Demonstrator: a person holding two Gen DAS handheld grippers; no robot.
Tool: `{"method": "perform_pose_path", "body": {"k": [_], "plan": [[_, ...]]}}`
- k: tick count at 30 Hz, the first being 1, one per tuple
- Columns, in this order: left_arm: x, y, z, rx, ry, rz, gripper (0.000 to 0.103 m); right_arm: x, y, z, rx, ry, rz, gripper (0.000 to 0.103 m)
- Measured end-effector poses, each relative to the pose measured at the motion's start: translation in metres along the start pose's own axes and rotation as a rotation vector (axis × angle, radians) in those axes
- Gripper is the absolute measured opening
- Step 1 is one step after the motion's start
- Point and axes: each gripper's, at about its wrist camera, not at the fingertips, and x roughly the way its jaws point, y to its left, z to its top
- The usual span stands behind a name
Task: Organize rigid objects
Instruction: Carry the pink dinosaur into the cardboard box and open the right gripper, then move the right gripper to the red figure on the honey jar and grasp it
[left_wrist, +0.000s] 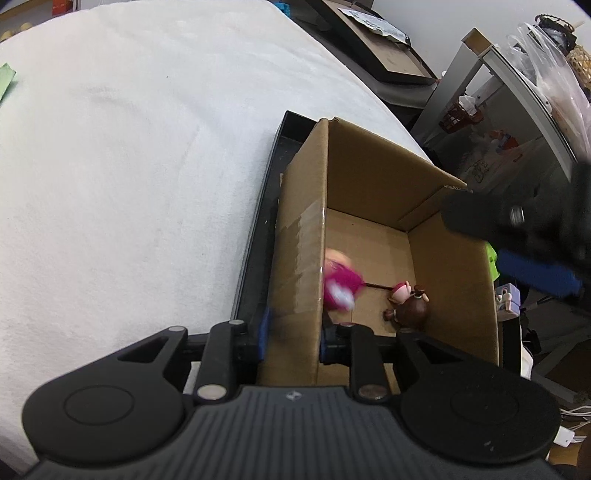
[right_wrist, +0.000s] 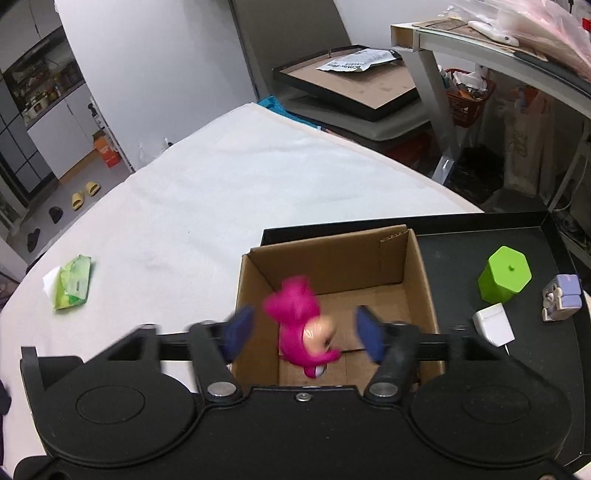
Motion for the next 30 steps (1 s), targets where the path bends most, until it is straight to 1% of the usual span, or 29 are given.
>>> {"method": "perform_pose_path", "body": {"k": [4, 7, 12, 15, 17, 20, 21, 24, 30], "plan": [[0.0, -0.002, -0.001, 0.004, -0.001, 0.006, 0.024, -0.004, -0.012, -0.005, 0.014, 0.017, -0.018, 0.068], [0.0, -0.003, -0.001, 0.009, 0.007, 0.008, 0.024, -0.011, -0.025, -0.01, 0.025, 0.019, -0.049, 0.068], [-0.002, -0.012, -0.003, 0.068, 0.007, 0.054, 0.026, -0.024, -0.049, -0.016, 0.054, 0.012, -0.088, 0.069], [-0.004, -0.017, -0.004, 0.097, 0.017, 0.083, 0.029, -0.032, -0.065, -0.022, 0.081, 0.007, -0.119, 0.073], [-0.007, -0.019, -0.005, 0.111, 0.011, 0.098, 0.036, -0.035, -0.077, -0.028, 0.099, 0.006, -0.143, 0.076], [-0.011, -0.026, -0.007, 0.136, 0.003, 0.134, 0.042, -0.038, -0.091, -0.038, 0.13, 0.01, -0.178, 0.081], [-0.012, -0.027, -0.008, 0.139, 0.002, 0.139, 0.042, -0.038, -0.095, -0.042, 0.136, 0.008, -0.187, 0.084], [-0.017, -0.03, -0.01, 0.145, 0.003, 0.155, 0.045, -0.04, -0.104, -0.051, 0.149, 0.001, -0.216, 0.087], [-0.027, -0.038, -0.015, 0.16, 0.0, 0.193, 0.048, -0.042, -0.13, -0.067, 0.221, -0.005, -0.204, 0.088]]}}
